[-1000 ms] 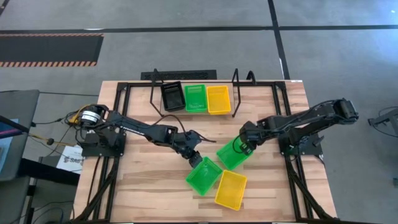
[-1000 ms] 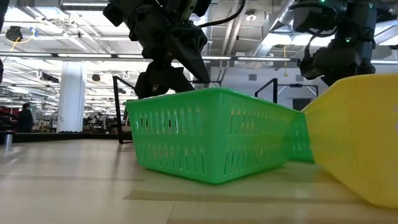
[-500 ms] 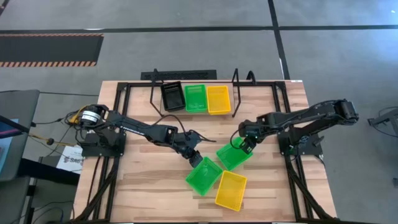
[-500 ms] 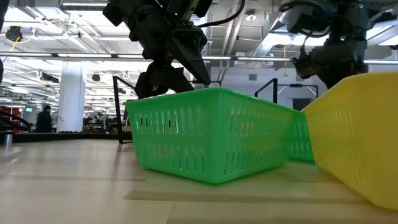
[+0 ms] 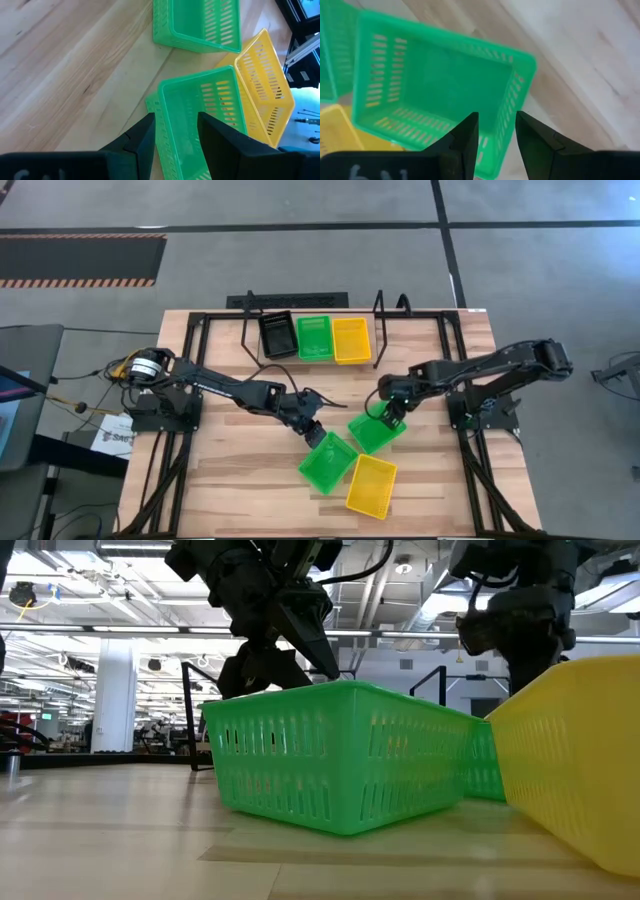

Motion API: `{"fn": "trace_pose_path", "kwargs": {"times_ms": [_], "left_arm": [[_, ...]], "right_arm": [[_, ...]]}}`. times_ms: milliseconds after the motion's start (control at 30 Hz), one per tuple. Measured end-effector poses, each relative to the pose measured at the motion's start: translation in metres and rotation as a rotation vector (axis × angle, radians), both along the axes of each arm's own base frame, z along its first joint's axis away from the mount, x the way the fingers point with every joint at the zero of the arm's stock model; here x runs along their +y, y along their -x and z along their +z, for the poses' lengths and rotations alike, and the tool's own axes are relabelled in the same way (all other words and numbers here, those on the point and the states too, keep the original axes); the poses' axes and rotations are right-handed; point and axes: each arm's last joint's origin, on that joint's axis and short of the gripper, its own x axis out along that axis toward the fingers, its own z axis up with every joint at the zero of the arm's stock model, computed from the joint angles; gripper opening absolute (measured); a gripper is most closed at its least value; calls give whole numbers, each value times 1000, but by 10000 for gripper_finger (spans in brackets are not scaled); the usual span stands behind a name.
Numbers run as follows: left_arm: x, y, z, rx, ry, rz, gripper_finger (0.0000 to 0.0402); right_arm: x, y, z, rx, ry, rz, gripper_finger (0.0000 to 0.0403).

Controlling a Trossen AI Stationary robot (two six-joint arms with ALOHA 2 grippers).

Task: Stack baskets on shelf by color
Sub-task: Stack the top green bin on top of the green bin on the shelf

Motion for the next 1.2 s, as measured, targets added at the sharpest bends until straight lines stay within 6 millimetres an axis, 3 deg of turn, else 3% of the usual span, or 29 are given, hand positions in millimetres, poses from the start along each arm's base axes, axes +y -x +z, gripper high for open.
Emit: {"fn": "trace_pose_path", "kwargs": {"times_ms": [400,533,700,800,1033,1200], "left_arm": [[0,0,0,0,-1,1,133],[0,0,0,0,0,3,133],[0,0,0,1,1,5,133],[0,0,0,0,-1,2,133],[0,0,0,0,-4,0,133],[0,0,0,-1,-7,-1,133]], "right_arm": [[22,-28,-57,183,-25,83,149],[25,-32,-62,207,-75,99,148],[26,-36,-43,147,-80,109,146],[23,-34,-20,98,-83,103,144],[16,-16,19,79,-28,67,142],[13,-4,31,76,9,69,145]]}}
